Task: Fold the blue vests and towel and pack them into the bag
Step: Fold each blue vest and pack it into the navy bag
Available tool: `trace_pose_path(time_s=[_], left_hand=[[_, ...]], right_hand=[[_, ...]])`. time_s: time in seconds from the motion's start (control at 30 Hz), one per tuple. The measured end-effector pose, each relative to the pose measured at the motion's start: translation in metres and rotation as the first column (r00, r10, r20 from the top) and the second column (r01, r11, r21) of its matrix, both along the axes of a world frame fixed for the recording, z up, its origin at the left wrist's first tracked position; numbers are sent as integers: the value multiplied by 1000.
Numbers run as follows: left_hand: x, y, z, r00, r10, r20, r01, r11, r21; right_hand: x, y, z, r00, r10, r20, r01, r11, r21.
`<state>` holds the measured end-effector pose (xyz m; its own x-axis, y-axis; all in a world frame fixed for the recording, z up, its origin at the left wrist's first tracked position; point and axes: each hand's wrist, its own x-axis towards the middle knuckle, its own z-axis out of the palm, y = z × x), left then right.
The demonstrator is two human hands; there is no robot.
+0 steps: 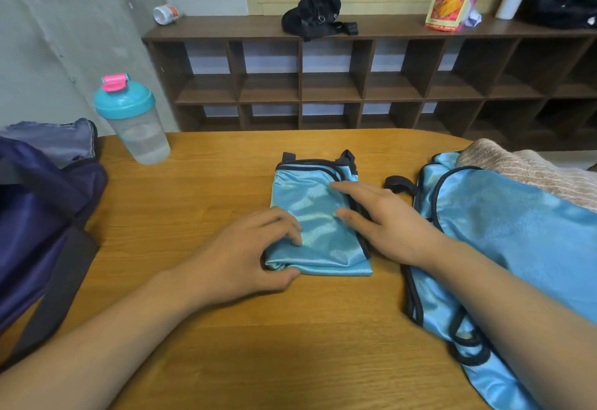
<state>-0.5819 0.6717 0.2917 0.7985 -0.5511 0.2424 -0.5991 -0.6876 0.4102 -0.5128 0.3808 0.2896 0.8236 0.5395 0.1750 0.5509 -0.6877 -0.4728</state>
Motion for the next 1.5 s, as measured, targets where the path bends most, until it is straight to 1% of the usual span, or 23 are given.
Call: trace_pose_path(time_s=[0.07,0.13,0.2,0.27,0.33,0.4,0.47,0.53,0.6,0.67,0.77,0.83,0.9,1.0,1.03,1.13,1.23,1.33,1.43,1.5], left_hand=[[0,0,3,998,5,67,-10,997,76],[-3,-2,4,993,-1,119,-16,990,139],[-5,-6,1,987,-16,162,-11,987,163],[-5,-10,0,983,0,182,-27,989,147],[-4,-11,2,984,66,166,-81,993,84],[-4,-10,4,981,140,133,-141,990,-6],[-4,-9,3,981,183,72,-174,978,-115],[-4,-7,2,983,184,-18,-182,949,-259],[-3,-4,1,981,173,-90,-194,909,-369],[-1,-1,2,975,172,-143,-215,893,-395],[3,1,1,956,209,-204,-276,877,-394],[6,0,-2,944,224,-243,-316,829,-461],[9,0,-5,930,246,-275,-355,795,-492],[12,0,-8,911,310,-273,-408,781,-473],[13,-1,-8,903,325,-282,-426,769,-476],[14,-3,-9,884,377,-276,-466,748,-472],[17,-5,-11,852,443,-278,-523,734,-433],[19,-7,-13,829,511,-226,-559,743,-368],[21,-8,-10,810,562,-169,-586,757,-290],[22,-8,-8,799,585,-143,-602,770,-212]], right_hand=[[-6,2,9,998,4,67,-8,998,58],[-14,6,19,993,68,93,-78,991,107],[-23,11,27,982,179,65,-183,981,60],[-29,14,28,965,262,10,-261,965,-31],[-31,15,27,956,292,-17,-292,949,-119],[-28,14,25,958,287,-22,-287,948,-137],[-24,13,22,964,266,11,-264,962,-69],[-20,11,18,974,222,46,-224,973,52],[-19,10,17,988,150,25,-152,976,155],[-20,10,17,995,100,-6,-96,968,231],[-20,13,17,997,49,-52,-31,954,297],[-20,15,17,998,22,-55,-3,941,337],[-22,14,18,999,8,-51,12,929,369],[-25,14,19,991,21,-134,29,933,358],[-25,14,19,990,15,-139,34,938,344],[-21,18,13,998,-43,-53,59,939,340],[-18,22,8,992,-115,-43,122,920,371],[-18,28,4,978,-193,-72,206,906,368],[-17,33,2,961,-259,-98,277,904,325],[-15,34,2,950,-297,-94,312,903,295]])
